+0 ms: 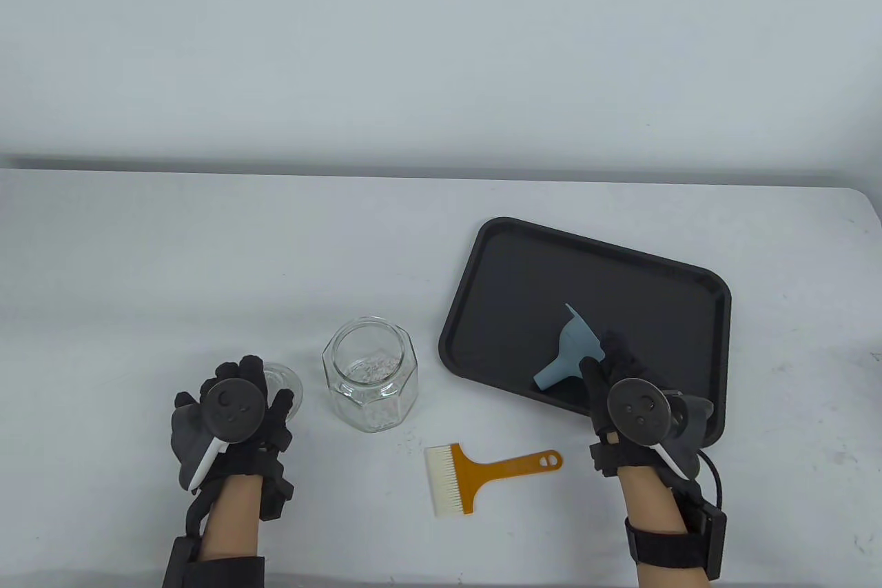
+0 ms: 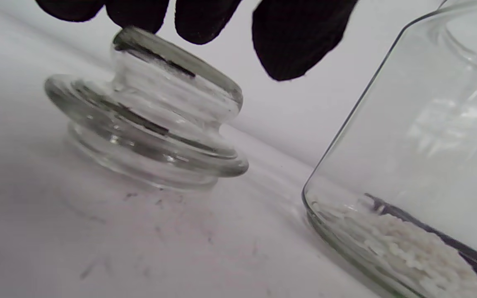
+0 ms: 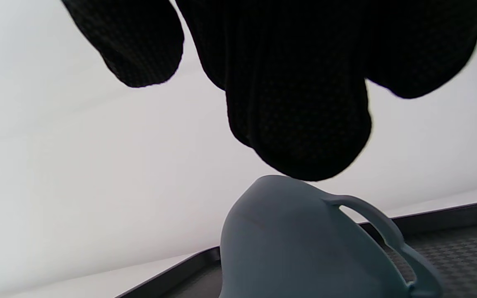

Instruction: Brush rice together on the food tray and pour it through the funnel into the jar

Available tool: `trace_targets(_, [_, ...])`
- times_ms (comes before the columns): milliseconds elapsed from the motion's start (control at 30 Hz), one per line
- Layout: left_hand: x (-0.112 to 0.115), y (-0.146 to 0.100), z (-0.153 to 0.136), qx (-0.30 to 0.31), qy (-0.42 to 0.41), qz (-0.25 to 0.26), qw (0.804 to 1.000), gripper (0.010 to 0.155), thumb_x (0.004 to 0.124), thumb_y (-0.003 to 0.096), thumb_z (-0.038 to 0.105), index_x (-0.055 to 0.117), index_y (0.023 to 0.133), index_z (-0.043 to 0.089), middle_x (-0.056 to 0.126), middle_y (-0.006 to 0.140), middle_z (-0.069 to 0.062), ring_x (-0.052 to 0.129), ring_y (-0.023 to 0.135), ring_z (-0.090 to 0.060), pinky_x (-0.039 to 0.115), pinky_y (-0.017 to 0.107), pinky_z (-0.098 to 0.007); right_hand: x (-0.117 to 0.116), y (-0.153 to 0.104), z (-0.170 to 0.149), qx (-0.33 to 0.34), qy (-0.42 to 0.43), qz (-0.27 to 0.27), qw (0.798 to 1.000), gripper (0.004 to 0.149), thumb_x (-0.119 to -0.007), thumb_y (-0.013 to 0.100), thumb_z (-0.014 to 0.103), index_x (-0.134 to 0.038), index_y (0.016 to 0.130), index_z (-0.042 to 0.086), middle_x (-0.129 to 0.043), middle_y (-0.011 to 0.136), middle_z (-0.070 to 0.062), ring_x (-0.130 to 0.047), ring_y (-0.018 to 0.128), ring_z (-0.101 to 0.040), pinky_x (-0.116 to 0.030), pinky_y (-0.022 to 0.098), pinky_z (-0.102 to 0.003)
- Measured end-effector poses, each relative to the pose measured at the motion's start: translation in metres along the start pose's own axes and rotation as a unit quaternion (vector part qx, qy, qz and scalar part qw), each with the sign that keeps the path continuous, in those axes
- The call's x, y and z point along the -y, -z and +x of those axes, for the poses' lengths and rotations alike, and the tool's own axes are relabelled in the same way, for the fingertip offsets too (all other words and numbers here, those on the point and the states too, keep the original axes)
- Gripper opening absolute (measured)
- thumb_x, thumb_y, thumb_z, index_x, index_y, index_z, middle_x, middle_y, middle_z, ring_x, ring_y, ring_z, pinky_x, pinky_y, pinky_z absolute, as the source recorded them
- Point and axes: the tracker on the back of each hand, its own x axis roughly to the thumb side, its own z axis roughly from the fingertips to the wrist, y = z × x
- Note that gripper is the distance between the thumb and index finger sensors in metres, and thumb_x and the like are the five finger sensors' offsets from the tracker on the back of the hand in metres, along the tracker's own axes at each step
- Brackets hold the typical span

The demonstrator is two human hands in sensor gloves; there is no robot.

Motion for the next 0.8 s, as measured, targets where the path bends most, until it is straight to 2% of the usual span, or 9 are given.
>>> trace_targets(133, [0.006,0.004,-0.001,-0.011,0.021,-0.02,1.0,0.078,0.072,0.0542,0.035,0.04,0.112,-0.006,0.038,0.107,-0.049,0.039,0.09,-0.08,0.008,0.052,-0.088,0.0,-0.001,0.007,0.018,-0.017,0.001,1.0,0.054,-0.073,0.049,0.036,-0.071,0.086,-0.004,-0.093,0.062,-0.016,-0.104,0.037,-0.029,-0.076,0.04,-0.055])
trace_targets(300, [0.009,0.008,-0.003,-0.02,0.034,-0.036,0.999,0.08,0.073,0.054,0.037,0.036,0.112,-0.005,0.038,0.108,-0.048,0.04,0.09,-0.08,0.008,0.052,-0.088,-0.001,-0.001,0.011,0.032,-0.033,0.003,0.999,0.055,-0.073,0.049,0.036,-0.07,0.088,-0.003,-0.091,0.067,-0.019,-0.102,0.043,-0.032,-0.073,0.043,-0.057])
trace_targets(533, [0.013,0.013,-0.003,-0.033,0.04,-0.056,0.997,0.083,0.074,0.0533,0.038,0.032,0.112,-0.003,0.039,0.107,-0.048,0.043,0.089,-0.079,0.009,0.053,-0.088,-0.003,-0.002,0.018,0.054,-0.067,0.014,0.996,0.062,-0.071,0.05,0.039,-0.061,0.095,-0.002,-0.077,0.084,-0.028,-0.091,0.064,-0.045,-0.062,0.05,-0.065])
trace_targets(800, [0.015,0.017,-0.002,-0.032,0.052,-0.061,0.996,0.085,0.076,0.0528,0.037,0.029,0.11,-0.005,0.045,0.103,-0.047,0.05,0.088,-0.077,0.011,0.054,-0.089,-0.003,-0.003,0.022,0.066,-0.105,0.011,0.992,0.064,-0.071,0.051,0.04,-0.058,0.098,-0.001,-0.068,0.093,-0.031,-0.081,0.075,-0.053,-0.055,0.053,-0.07])
